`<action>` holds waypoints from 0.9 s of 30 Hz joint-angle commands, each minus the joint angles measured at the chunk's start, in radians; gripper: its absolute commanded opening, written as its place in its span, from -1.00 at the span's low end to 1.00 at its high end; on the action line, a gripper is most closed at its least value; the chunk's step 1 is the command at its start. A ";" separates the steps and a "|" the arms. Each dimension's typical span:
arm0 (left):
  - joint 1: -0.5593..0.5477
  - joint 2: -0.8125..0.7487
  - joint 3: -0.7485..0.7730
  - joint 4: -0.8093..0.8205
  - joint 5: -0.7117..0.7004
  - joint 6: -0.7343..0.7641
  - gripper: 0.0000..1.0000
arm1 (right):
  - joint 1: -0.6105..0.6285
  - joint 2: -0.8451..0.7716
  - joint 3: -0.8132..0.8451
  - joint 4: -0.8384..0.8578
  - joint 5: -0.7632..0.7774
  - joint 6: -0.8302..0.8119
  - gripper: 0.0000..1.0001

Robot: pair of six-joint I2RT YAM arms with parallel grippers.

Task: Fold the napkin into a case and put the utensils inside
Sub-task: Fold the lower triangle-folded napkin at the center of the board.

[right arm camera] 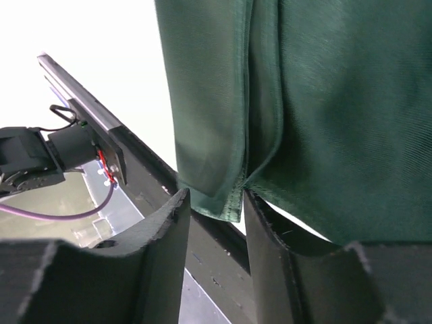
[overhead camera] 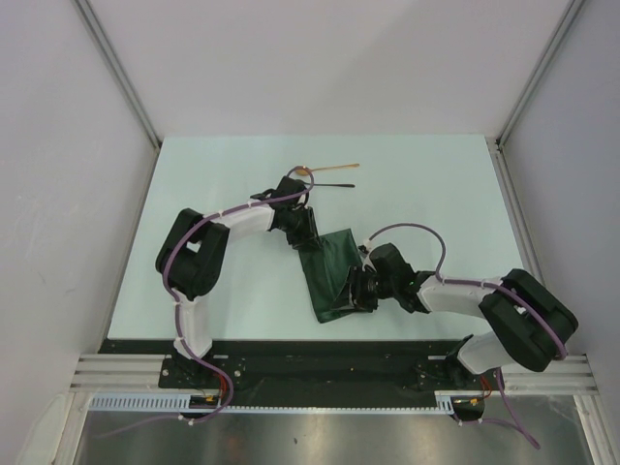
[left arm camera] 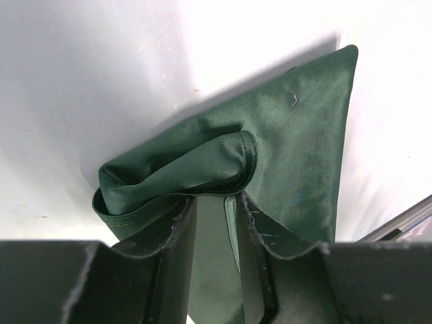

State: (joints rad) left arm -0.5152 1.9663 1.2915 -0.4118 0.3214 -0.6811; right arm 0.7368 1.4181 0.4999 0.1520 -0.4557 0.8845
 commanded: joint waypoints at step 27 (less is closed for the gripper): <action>-0.008 0.002 0.012 0.056 -0.015 -0.031 -0.34 | -0.033 -0.113 -0.052 -0.037 0.020 -0.013 -1.00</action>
State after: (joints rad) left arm -0.5156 1.9667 1.2915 -0.3977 0.3180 -0.6842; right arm 0.7280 1.3174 0.4328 0.1768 -0.4664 0.9333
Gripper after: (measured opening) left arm 0.335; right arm 0.018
